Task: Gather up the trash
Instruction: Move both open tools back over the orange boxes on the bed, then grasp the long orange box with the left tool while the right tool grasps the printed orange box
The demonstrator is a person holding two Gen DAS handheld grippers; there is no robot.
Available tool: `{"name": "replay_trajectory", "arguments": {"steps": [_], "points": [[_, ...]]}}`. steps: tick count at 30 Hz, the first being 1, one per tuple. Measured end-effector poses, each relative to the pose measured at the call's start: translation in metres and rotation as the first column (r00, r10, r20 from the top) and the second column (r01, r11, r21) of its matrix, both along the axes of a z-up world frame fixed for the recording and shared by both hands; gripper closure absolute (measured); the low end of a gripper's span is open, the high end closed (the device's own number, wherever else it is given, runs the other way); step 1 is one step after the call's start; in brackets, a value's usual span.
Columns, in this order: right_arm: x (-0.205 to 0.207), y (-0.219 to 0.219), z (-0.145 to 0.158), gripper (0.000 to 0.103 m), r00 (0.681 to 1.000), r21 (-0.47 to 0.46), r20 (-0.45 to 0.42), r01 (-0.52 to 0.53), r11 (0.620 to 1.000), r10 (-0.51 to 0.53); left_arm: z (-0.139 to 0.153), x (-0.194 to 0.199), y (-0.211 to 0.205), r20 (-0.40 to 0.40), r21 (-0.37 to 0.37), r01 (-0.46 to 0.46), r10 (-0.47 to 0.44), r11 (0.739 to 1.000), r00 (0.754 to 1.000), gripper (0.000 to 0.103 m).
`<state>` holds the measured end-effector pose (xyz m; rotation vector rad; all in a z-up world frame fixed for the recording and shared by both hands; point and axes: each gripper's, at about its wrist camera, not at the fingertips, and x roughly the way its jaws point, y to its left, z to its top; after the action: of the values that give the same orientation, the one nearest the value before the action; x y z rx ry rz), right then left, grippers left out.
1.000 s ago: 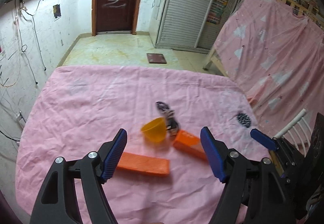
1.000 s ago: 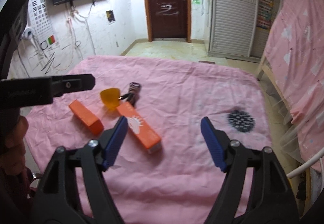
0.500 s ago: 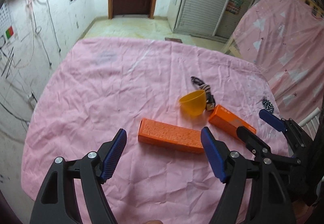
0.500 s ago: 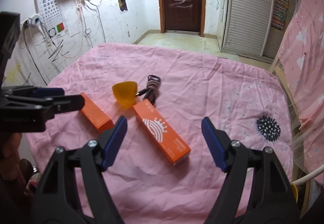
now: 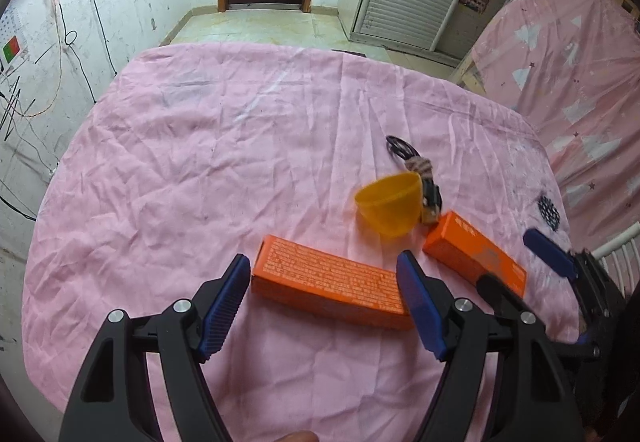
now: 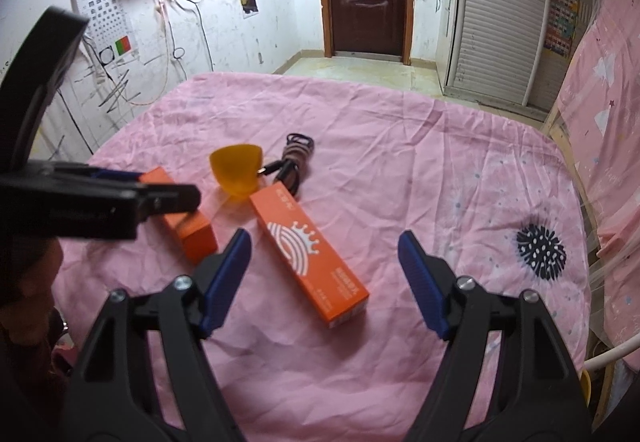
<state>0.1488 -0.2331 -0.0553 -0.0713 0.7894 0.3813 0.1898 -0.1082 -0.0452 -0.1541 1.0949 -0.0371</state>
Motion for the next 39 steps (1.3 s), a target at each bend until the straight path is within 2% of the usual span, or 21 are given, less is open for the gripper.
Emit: {"name": "replay_trajectory", "arguments": {"steps": [8,10,20,25,27,28,32,33,35,39], "points": [[0.008,0.002,-0.002,0.030,1.000,-0.008,-0.013,-0.024,1.000,0.024,-0.010,0.020,-0.003,-0.018,0.037,-0.001,0.001,0.999,1.000,0.037],[0.010,0.003,-0.004,0.026,0.999,-0.013,-0.024,-0.030,0.999,0.030,-0.011,0.018,-0.003,-0.014,0.046,0.005,-0.004,0.999,1.000,0.037],[0.016,0.010,-0.011,0.025,0.997,-0.057,-0.061,-0.048,0.997,0.045,-0.007,0.005,0.013,-0.028,-0.020,-0.002,0.002,1.000,1.000,0.037],[0.015,0.017,-0.016,0.062,0.996,-0.107,-0.072,-0.067,0.992,0.060,-0.006,-0.004,0.013,-0.036,-0.041,0.007,-0.008,0.999,0.999,0.036],[0.013,0.018,-0.015,0.071,0.996,-0.120,-0.063,-0.070,0.990,0.063,-0.006,-0.007,0.011,-0.038,-0.046,0.011,-0.013,0.999,0.999,0.036],[0.012,0.018,-0.015,0.074,0.996,-0.123,-0.061,-0.067,0.990,0.060,-0.007,-0.008,0.010,-0.038,-0.042,0.014,-0.015,0.999,0.999,0.036],[0.008,0.014,-0.012,0.076,0.998,-0.113,-0.043,-0.047,0.993,0.042,-0.009,-0.012,0.000,-0.033,-0.004,0.030,-0.030,1.000,0.999,0.037],[0.006,0.010,-0.010,0.076,0.999,-0.102,-0.035,-0.039,0.994,0.036,-0.009,-0.012,-0.003,-0.029,0.004,0.035,-0.034,0.999,0.999,0.038],[0.004,0.006,-0.007,0.076,0.999,-0.081,-0.024,-0.030,0.996,0.028,-0.009,-0.014,-0.008,-0.019,0.026,0.043,-0.042,0.999,0.999,0.048],[-0.001,-0.004,-0.001,0.076,1.000,-0.062,-0.004,-0.008,0.998,0.008,-0.008,-0.016,-0.014,-0.012,0.034,0.053,-0.052,0.998,0.999,0.073]]}}
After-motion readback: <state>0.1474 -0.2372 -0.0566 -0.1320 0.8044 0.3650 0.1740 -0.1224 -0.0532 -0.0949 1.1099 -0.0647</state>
